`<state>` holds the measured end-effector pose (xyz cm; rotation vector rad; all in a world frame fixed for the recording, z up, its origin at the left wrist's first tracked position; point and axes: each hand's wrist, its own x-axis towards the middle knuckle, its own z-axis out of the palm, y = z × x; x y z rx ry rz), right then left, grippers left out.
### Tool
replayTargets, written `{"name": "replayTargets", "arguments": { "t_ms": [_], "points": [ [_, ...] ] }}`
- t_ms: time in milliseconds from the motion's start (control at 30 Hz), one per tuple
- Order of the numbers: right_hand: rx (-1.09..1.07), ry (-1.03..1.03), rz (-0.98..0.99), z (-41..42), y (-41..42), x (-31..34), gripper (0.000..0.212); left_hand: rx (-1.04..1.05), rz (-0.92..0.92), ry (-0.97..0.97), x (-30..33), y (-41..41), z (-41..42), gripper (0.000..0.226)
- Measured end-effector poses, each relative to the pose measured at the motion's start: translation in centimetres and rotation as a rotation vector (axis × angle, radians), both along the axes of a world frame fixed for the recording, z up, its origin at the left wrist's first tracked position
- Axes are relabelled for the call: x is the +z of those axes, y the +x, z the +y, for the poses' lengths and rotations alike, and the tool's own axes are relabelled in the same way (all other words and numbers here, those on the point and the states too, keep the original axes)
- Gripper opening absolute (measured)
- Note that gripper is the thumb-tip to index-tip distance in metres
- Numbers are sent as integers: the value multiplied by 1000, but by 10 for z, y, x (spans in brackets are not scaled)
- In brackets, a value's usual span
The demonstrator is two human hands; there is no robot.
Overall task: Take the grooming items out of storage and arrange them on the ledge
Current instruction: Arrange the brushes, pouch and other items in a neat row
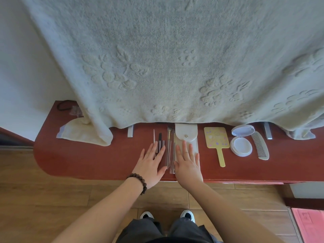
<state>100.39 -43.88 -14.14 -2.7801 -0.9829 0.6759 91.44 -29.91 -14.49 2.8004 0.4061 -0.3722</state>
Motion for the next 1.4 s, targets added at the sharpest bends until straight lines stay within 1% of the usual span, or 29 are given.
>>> {"name": "replayTargets", "arguments": {
  "t_ms": [333, 567, 900, 967, 1033, 1167, 1233, 1300, 1400],
  "points": [
    [24, -29, 11, -1, 3, 1, 57, 0, 2, -4, 1, 3, 2, 70],
    [98, -66, -6, -5, 8, 1, 57, 3, 9, 18, 0, 4, -2, 72],
    [100, -47, 0, -6, 10, 1, 57, 31, 40, 27, 4, 7, -11, 72],
    [107, -41, 4, -7, 11, 3, 58, 43, 28, 51, 5, 8, -12, 71],
    [110, -34, 15, -8, 12, 5, 58, 52, -22, 80, 7, 7, -16, 67],
    [93, -2, 44, -9, 13, 4, 57, -39, -126, 131, 15, -6, -37, 59],
    [91, 3, 45, -9, 12, 2, 57, -97, -119, 132, 13, -17, -47, 59],
    [91, -5, 35, -9, 12, 0, 57, -107, -51, 112, 11, -22, -53, 62],
    [97, -14, 22, -9, 12, 0, 57, -121, -28, 133, 11, -23, -58, 65]
  ]
}}
